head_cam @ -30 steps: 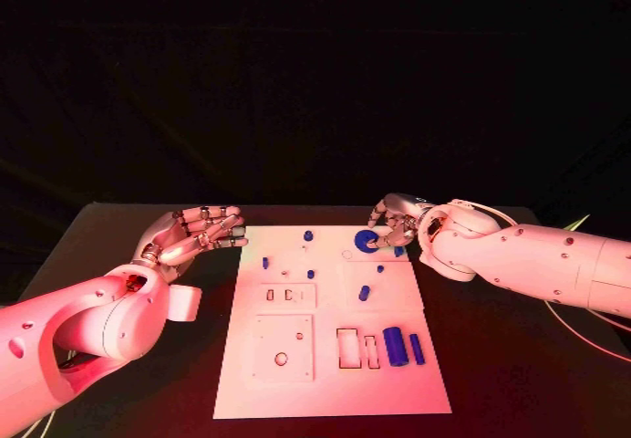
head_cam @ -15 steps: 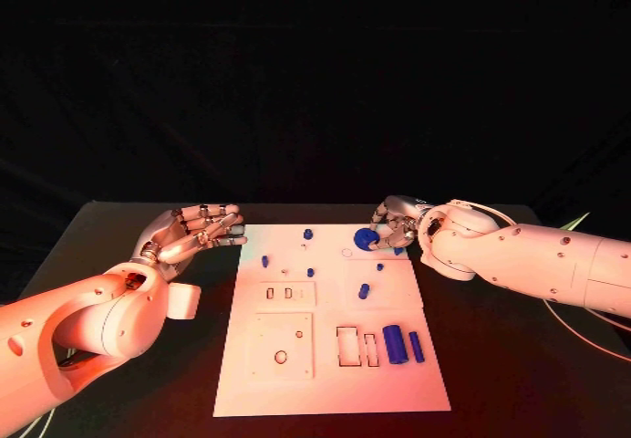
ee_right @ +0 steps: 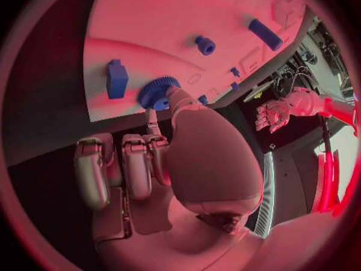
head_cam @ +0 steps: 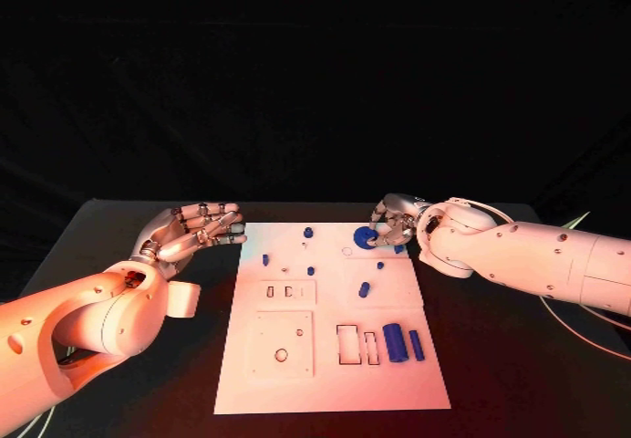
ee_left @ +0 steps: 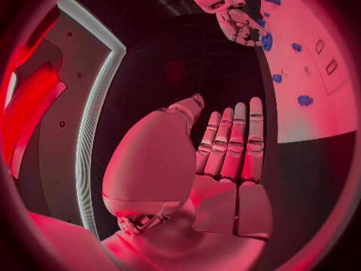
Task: Assemble the parts on the task board
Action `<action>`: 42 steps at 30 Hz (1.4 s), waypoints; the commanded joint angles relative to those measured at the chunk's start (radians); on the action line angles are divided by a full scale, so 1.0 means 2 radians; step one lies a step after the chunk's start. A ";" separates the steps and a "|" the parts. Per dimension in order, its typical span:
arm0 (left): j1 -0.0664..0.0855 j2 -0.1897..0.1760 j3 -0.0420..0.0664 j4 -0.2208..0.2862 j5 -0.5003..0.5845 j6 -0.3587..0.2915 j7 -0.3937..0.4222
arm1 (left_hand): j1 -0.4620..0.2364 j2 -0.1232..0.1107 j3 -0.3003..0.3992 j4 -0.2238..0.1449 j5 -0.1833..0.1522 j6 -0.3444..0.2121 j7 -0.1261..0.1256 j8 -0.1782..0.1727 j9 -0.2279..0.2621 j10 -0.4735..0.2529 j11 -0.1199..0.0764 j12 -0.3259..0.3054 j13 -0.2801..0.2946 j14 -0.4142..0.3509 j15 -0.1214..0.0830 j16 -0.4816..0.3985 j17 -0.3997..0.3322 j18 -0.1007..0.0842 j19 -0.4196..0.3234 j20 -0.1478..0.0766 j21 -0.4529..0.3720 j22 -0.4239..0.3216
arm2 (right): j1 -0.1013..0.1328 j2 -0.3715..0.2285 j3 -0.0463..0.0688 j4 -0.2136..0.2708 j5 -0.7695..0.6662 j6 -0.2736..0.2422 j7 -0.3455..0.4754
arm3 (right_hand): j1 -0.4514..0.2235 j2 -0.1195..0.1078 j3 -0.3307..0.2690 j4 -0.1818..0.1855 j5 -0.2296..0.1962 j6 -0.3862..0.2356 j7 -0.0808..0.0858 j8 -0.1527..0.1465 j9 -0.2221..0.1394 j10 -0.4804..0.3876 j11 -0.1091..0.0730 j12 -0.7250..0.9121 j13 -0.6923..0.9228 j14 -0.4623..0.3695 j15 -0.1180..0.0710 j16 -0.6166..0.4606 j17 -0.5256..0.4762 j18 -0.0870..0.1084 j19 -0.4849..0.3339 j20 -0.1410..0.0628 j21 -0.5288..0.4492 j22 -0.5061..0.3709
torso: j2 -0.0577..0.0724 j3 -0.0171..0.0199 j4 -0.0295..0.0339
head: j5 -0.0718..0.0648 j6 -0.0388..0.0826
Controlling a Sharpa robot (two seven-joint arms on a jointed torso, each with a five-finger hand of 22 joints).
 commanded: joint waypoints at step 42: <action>0.001 0.000 0.000 -0.003 -0.002 0.012 0.000 | -0.004 -0.004 0.002 -0.001 -0.002 0.000 0.015 -0.002 -0.001 0.003 0.000 -0.004 0.000 -0.003 0.000 -0.002 0.002 0.005 -0.004 0.000 0.002 0.000 | -0.007 0.009 -0.001 0.006 -0.044 -0.016 -0.030 | -0.054 -0.002 0.008 0.001 -0.001 0.013 -0.002 -0.011 -0.002 0.046 -0.006 0.001 0.125 0.052 -0.003 0.003 0.131 -0.003 0.052 0.001 0.002 0.132 | 0.000 0.0000 0.0000 | 0.000 -0.002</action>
